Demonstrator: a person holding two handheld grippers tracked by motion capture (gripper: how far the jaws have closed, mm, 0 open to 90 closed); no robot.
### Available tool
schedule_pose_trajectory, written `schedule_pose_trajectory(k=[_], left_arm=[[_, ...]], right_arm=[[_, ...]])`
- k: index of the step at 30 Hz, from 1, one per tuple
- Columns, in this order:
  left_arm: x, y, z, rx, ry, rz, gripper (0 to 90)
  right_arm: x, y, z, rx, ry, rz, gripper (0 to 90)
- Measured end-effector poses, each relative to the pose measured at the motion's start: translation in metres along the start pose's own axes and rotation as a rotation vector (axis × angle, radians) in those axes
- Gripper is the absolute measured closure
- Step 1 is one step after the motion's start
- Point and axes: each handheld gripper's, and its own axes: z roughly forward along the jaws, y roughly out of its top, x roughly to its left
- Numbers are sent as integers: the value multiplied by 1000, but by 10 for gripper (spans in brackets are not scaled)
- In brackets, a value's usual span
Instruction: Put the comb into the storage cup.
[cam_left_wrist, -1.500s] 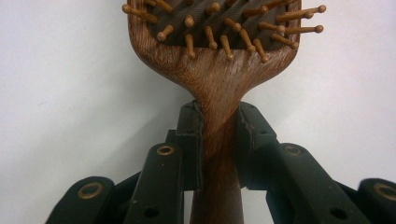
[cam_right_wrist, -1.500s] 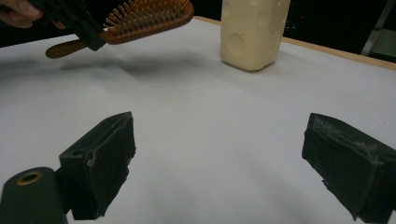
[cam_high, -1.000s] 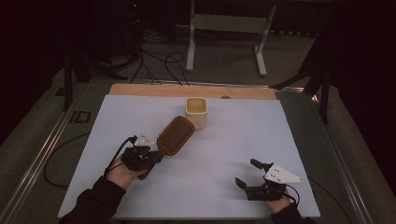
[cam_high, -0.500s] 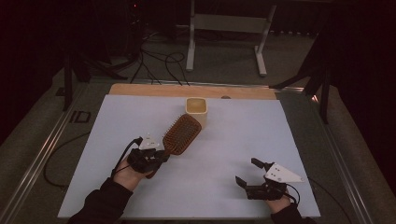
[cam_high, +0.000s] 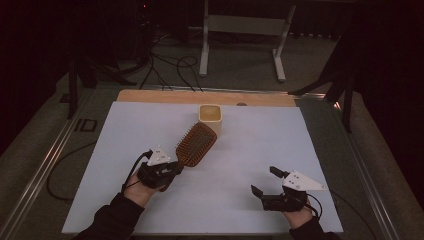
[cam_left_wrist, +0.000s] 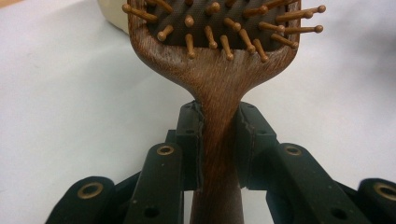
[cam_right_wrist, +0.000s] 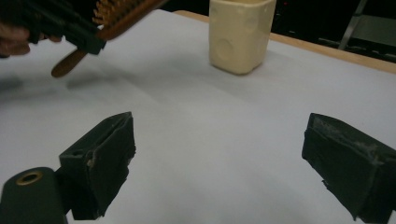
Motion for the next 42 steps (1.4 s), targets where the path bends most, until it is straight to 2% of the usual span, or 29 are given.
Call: schedule_pose_trajectory(k=[3,10,12,16,18,19,21,22,24,25,27,28,33,39,42], left_arm=[[-1,-2,-1,-13,6,1,741],[-6,-3,-7,-50,14,14,741],[-8,-3,-7,-55,21,29,741],[-11,-4,-7,-63,14,35,741],[-13,-4,-8,-71,25,45,741],[-12,-3,-8,-69,12,38,741],[-13,-4,-9,-74,23,46,741],[-12,-3,-9,-70,8,39,741],[-13,-4,-8,-72,19,47,741],[-12,-4,-8,-69,5,39,741],[-13,-4,-8,-81,18,46,741],[-12,-4,-8,-82,2,37,741],[-13,-4,-9,-95,4,32,741],[-12,-4,-9,-97,-6,33,741],[-12,-4,-9,-105,-10,38,741]], right_arm=[[3,13,-2,11,-2,9,92],[12,50,-9,-37,40,36,92],[15,59,-9,-53,52,42,92],[23,78,-1,-65,87,22,91],[24,82,1,-70,91,15,91],[25,85,3,-76,94,13,91],[26,93,7,-75,101,20,91],[26,97,8,-82,104,24,91],[26,105,12,-87,115,46,90],[26,109,15,-90,120,55,90],[26,116,21,-92,118,68,87],[26,119,24,-92,118,77,87],[22,129,41,-99,117,173,84],[18,127,66,-88,153,316,85],[18,123,77,-71,176,358,85]])
